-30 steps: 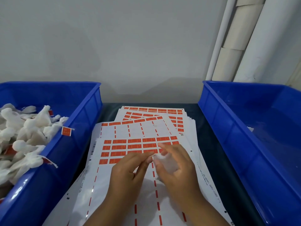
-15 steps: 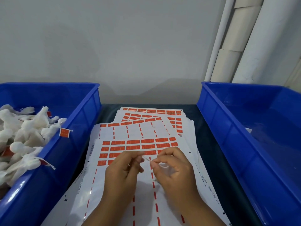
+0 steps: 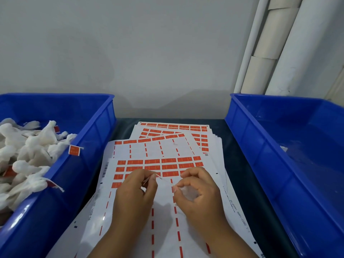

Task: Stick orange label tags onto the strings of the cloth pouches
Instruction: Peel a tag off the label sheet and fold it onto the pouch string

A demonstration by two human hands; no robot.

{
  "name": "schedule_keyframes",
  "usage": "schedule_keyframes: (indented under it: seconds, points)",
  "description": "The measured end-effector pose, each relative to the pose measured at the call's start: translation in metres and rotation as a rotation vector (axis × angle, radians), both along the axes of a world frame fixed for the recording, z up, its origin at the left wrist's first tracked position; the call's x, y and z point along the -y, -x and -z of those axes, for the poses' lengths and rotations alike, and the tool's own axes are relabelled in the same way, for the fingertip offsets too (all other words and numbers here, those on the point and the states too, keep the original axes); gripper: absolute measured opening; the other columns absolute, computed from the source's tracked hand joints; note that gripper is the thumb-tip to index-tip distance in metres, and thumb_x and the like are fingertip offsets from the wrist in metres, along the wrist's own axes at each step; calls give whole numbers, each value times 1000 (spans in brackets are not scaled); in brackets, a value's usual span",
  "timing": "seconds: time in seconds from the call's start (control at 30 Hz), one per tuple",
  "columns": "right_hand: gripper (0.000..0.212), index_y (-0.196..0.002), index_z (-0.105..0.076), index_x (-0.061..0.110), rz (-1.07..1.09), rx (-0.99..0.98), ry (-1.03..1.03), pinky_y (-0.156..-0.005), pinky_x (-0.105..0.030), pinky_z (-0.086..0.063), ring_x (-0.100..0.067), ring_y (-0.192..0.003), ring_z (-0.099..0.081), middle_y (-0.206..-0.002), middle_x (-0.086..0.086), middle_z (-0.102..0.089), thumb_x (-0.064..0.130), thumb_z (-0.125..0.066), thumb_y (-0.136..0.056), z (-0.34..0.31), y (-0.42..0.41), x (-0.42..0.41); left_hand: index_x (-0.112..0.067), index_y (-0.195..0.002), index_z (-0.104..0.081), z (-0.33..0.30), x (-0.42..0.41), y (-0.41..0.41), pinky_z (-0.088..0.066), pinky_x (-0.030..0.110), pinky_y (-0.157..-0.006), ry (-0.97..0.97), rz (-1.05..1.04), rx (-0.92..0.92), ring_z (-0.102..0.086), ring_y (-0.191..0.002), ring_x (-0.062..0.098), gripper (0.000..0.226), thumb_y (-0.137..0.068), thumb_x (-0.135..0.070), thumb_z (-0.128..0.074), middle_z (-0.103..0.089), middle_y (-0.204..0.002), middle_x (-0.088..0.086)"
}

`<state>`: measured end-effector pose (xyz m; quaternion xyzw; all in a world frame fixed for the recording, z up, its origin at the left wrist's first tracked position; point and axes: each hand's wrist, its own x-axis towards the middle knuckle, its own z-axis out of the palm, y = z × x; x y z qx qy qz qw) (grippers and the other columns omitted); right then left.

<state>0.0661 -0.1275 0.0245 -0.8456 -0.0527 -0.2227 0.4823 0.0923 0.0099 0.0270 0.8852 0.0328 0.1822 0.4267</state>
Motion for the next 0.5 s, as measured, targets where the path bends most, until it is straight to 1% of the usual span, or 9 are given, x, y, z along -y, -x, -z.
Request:
schedule_keyframes:
  seconds: [0.1, 0.2, 0.33, 0.37, 0.43, 0.5]
  points:
    - [29, -74, -54, 42, 15, 9, 18, -75, 9, -32, 18, -109, -41, -100, 30, -50, 24, -77, -76, 0, 0, 1, -33, -84, -52, -1, -4, -2, -34, 8, -58, 21, -34, 19, -53, -67, 1, 9, -86, -29, -59, -50, -77, -23]
    - [32, -70, -51, 46, 28, 3, 27, -72, 6, -35, 15, -107, -47, -106, 32, -49, 29, -77, -75, -2, 1, 0, -30, -83, -53, -1, -7, -3, -34, 9, -59, 19, -62, 46, -52, -67, 0, 8, -86, -27, -60, -52, -79, -18]
    - [21, -71, -53, 44, 17, -4, 26, -82, -3, -35, 5, -106, -51, -109, 30, -49, 38, -73, -70, -3, 0, 0, -27, -81, -53, -1, -12, -3, -39, 15, -61, 32, -110, 106, -51, -65, 0, 8, -85, -25, -60, -53, -79, -14]
    - [17, -71, -53, 43, 9, -12, 28, -84, -4, -34, 4, -107, -50, -108, 30, -49, 41, -70, -69, -4, 0, -1, -27, -81, -53, -1, -13, -4, -38, 14, -60, 34, -122, 115, -51, -65, 0, 8, -85, -25, -60, -53, -78, -15]
    - [13, -71, -54, 42, -4, -23, 47, -86, -3, -32, 6, -109, -48, -107, 33, -47, 44, -66, -68, -4, 0, -3, -27, -81, -53, -1, -14, -4, -35, 11, -58, 38, -143, 126, -51, -64, -1, 8, -85, -25, -59, -51, -74, -17]
    - [12, -72, -52, 43, -27, -41, 66, -83, 1, -30, 11, -109, -46, -105, 38, -46, 46, -63, -69, -3, 1, -4, -28, -80, -53, -1, -14, -5, -34, 10, -58, 49, -153, 137, -52, -64, 0, 8, -84, -25, -59, -48, -71, -22]
